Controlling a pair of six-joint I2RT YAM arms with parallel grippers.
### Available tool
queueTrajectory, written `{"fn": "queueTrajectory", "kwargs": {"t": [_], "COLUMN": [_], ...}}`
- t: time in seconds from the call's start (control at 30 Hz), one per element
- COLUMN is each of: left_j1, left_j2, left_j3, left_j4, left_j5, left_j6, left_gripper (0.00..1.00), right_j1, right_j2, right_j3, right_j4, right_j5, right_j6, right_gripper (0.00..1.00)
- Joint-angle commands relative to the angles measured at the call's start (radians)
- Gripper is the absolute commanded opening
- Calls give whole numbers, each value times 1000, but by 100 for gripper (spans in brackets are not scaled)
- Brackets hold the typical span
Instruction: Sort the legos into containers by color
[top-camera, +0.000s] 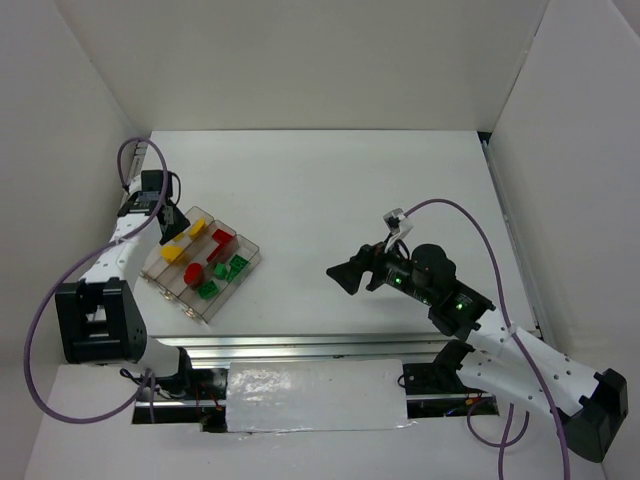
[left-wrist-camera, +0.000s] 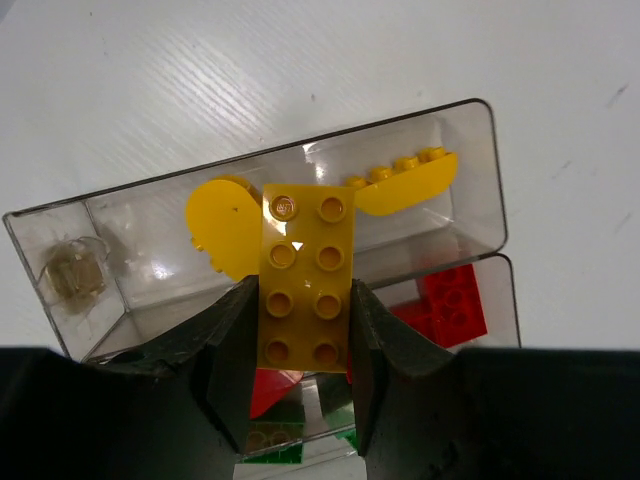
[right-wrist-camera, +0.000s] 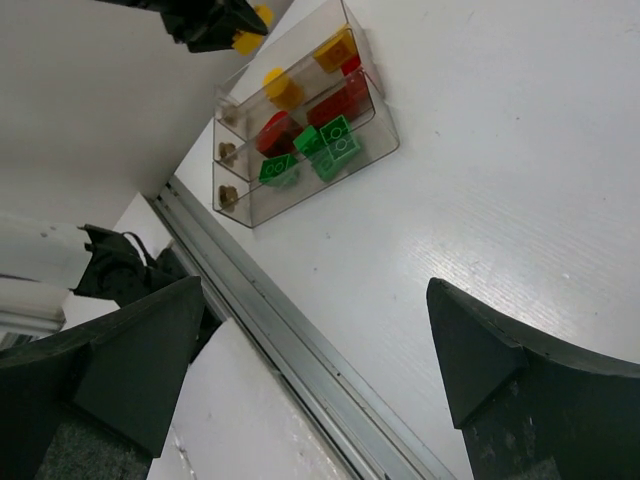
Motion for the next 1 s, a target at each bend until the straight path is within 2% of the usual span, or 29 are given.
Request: {"fn": "queueTrajectory", "kwargs": {"t": [0.0,0.1,0.2,0.27,0.3,0.4,0.67,0.8,0.83,0.87,0.9,0.97], "left_j1": [24,31,31,36,36,41,51,45,44,39,33,18], "left_j2": [45,62,71,74,76,81,70,-33,-89,-119,-175,-224], "left_j3": [34,6,-14,-13,-14,-11,-11,-20,-25,-28,-26,-10], "left_j4": [21,58,81,84,86,76,70,75,75,76,64,20], "left_j5": [28,68,72,79,79,76,106,193,216,245,294,304], "left_j6": [-45,-49,-54,-57,-60,-69,-71,-30,-11,33,56,130], "left_gripper": [0,4,22,31,44,63,71,75,78,99,100,100], "right_j1": [-5,-7,-7,-7,-7,-7,-7,-7,-5,-5,-5,-5], "right_j2": [-14,-19,-11,-5,0,12,34,40,41,44,44,43], "right_j3": [-11,-11,-6,-6,-6,-6,-4,0,9,18,46,83], "right_j4": [35,34,34,37,38,43,47,44,26,9,-6,-124], "right_j5": [-31,-30,-43,-57,-60,-68,-74,-57,-47,-30,37,119], "right_j6": [-15,-21,-24,-25,-25,-24,-22,-25,-25,-22,-13,16], "right_gripper": [100,100,100,100,100,100,100,100,100,100,100,100]}}
